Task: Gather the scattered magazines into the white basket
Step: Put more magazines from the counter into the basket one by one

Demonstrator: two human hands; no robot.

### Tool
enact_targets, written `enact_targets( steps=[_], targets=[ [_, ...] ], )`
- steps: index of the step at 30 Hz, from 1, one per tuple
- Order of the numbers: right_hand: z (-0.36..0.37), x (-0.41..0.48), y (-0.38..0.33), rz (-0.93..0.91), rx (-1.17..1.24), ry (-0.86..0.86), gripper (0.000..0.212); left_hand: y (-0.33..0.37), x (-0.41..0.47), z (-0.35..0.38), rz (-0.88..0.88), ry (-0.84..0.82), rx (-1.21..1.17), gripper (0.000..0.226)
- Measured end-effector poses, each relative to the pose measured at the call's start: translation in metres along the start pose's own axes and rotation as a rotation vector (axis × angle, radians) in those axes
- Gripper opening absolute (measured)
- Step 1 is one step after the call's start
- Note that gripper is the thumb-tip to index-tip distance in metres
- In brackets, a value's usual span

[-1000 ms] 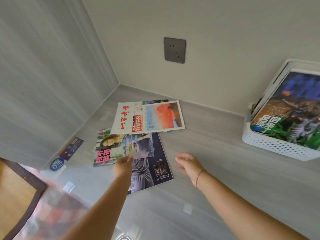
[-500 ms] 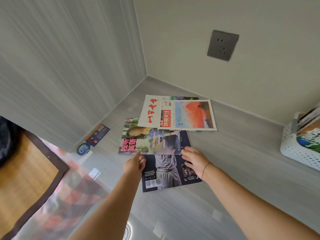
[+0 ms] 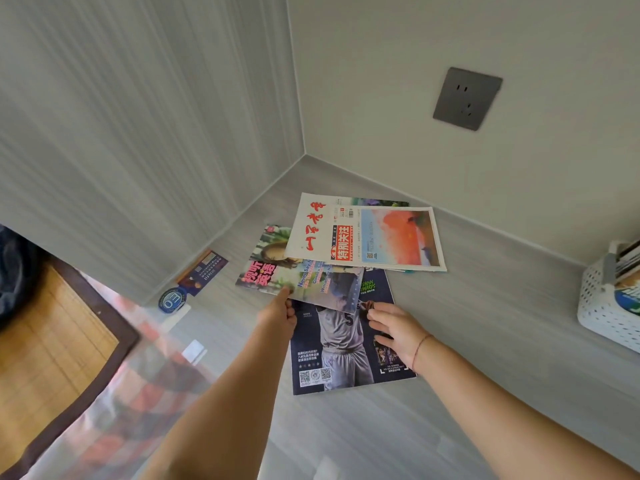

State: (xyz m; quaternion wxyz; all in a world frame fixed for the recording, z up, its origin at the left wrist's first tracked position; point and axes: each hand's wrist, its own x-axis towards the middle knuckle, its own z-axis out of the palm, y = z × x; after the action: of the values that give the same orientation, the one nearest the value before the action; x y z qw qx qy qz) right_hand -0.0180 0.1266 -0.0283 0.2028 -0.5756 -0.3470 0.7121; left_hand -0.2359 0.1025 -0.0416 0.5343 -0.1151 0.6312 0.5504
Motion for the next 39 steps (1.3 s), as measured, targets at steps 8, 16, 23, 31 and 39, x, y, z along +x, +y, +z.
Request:
enact_targets(
  steps=[8,16,23,31,39],
  targets=[
    [-0.010,0.003,-0.001,0.002,0.013,0.024,0.037,0.006,-0.004,0.012,0.224,-0.049,0.097,0.009],
    [-0.007,-0.005,-0.009,-0.027,0.027,0.008,0.036,0.020,-0.022,-0.007,0.353,-0.169,-0.018,0.030],
    [-0.004,-0.011,-0.035,-0.113,0.042,-0.034,0.031,0.052,-0.062,-0.025,0.354,-0.539,-0.002,0.023],
    [-0.017,-0.025,-0.047,0.061,0.103,-0.332,0.072,0.046,-0.113,0.002,0.203,-0.934,0.243,0.037],
    [-0.089,-0.056,-0.042,-0.136,0.204,-0.158,0.024,0.019,-0.119,0.050,0.191,-0.817,0.484,0.032]
  ],
)
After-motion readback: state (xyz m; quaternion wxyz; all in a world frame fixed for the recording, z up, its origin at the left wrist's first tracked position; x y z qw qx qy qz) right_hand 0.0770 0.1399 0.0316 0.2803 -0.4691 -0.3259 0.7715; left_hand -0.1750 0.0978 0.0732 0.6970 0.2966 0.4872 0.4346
